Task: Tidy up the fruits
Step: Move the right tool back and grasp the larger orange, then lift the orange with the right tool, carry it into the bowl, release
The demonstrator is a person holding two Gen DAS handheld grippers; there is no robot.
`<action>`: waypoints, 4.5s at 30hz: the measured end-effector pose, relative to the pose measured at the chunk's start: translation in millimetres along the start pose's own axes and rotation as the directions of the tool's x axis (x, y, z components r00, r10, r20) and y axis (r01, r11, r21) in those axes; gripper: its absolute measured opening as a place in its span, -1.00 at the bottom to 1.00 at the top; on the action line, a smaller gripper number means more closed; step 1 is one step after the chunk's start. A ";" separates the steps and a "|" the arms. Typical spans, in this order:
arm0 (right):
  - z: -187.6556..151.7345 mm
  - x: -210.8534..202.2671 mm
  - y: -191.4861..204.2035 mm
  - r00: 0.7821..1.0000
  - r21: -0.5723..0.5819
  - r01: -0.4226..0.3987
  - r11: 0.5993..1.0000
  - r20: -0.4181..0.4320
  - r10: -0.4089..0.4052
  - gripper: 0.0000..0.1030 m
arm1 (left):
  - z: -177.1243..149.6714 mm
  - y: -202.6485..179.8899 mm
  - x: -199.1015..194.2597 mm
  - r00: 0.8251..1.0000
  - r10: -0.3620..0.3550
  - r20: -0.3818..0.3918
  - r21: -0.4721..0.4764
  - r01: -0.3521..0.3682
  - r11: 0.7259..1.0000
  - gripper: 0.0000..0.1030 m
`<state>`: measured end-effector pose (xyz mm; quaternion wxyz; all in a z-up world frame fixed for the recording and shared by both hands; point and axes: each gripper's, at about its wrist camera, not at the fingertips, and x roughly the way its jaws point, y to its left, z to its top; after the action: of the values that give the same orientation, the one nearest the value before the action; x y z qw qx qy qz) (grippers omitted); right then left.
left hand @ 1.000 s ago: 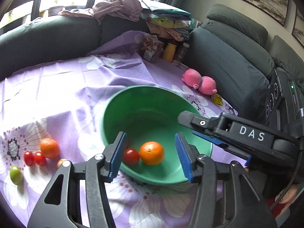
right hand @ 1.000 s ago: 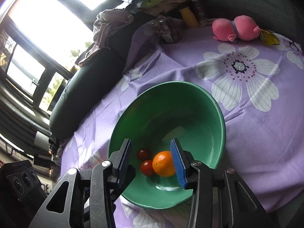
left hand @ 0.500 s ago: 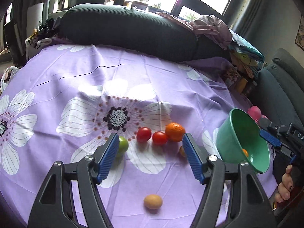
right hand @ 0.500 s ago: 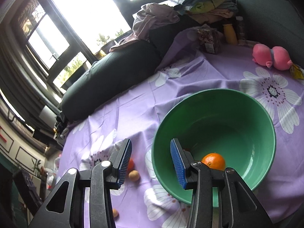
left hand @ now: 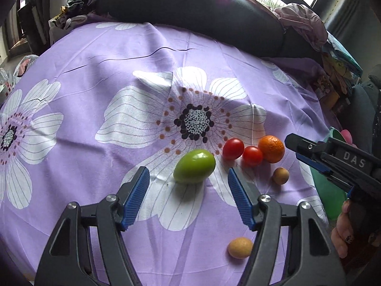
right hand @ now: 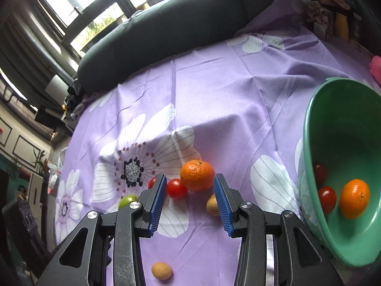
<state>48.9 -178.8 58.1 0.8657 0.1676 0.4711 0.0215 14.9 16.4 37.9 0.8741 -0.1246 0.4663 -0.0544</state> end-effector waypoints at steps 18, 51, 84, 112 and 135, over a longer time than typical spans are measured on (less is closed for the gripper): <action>-4.4 11.9 -2.1 0.999 0.015 -0.052 0.999 -0.008 0.052 -0.17 | 1.9 10.1 -4.6 0.998 0.060 0.005 -0.011 -0.060 0.998 0.31; -32.9 -3.3 3.2 0.973 0.039 -0.195 0.980 -0.118 0.198 -0.17 | -12.7 -32.0 6.1 0.985 -0.121 -0.121 0.065 0.130 0.989 0.21; -38.3 15.4 0.1 0.947 0.075 -0.244 0.967 -0.198 0.254 -0.16 | -25.9 -66.8 14.7 0.978 -0.171 -0.121 0.159 0.190 0.969 -0.20; -20.6 -106.5 -37.3 0.952 0.036 -0.262 0.965 0.175 0.252 -0.15 | -20.7 -158.4 -55.3 0.941 -0.326 0.088 0.395 0.268 0.879 -0.20; -27.7 -134.5 -155.5 0.948 0.304 -0.229 0.925 0.286 0.141 -0.15 | -48.0 -266.9 -13.0 0.919 -0.390 -0.061 0.560 0.355 0.749 -0.20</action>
<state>-67.4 -344.2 104.7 0.8729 0.3569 0.3326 0.0017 -26.6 -246.0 94.4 0.8565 0.0455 0.3690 -0.3580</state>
